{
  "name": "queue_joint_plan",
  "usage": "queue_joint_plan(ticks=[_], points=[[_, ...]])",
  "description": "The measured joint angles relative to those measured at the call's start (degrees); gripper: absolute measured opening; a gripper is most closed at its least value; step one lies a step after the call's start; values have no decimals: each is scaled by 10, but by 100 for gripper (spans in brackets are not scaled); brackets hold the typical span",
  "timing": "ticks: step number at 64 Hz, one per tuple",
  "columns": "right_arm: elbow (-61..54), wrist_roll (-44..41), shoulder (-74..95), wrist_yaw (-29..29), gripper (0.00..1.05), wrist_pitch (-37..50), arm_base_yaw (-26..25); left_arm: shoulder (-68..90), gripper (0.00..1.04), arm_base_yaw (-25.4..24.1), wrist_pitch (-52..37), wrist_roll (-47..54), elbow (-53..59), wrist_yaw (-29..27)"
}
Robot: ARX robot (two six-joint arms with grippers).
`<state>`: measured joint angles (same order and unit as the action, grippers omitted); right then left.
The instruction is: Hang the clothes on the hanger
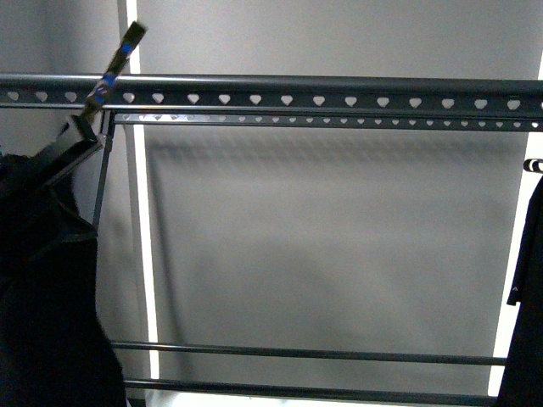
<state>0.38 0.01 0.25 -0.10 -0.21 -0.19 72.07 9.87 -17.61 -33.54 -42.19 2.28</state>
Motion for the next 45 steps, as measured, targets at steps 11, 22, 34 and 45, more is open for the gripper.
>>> queue_joint_plan(ticks=[11, 22, 34, 45], points=[[0, 0, 0, 0, 97, 0, 0, -92, 4, -12, 31, 115, 43, 139], [0, 0, 0, 0, 97, 0, 0, -113, 4, -65, 88, 249, 46, 326], [0, 0, 0, 0, 97, 0, 0, -37, 4, -151, 181, 437, -12, 536], [0, 0, 0, 0, 97, 0, 0, 63, 4, -175, 197, 638, -113, 580]])
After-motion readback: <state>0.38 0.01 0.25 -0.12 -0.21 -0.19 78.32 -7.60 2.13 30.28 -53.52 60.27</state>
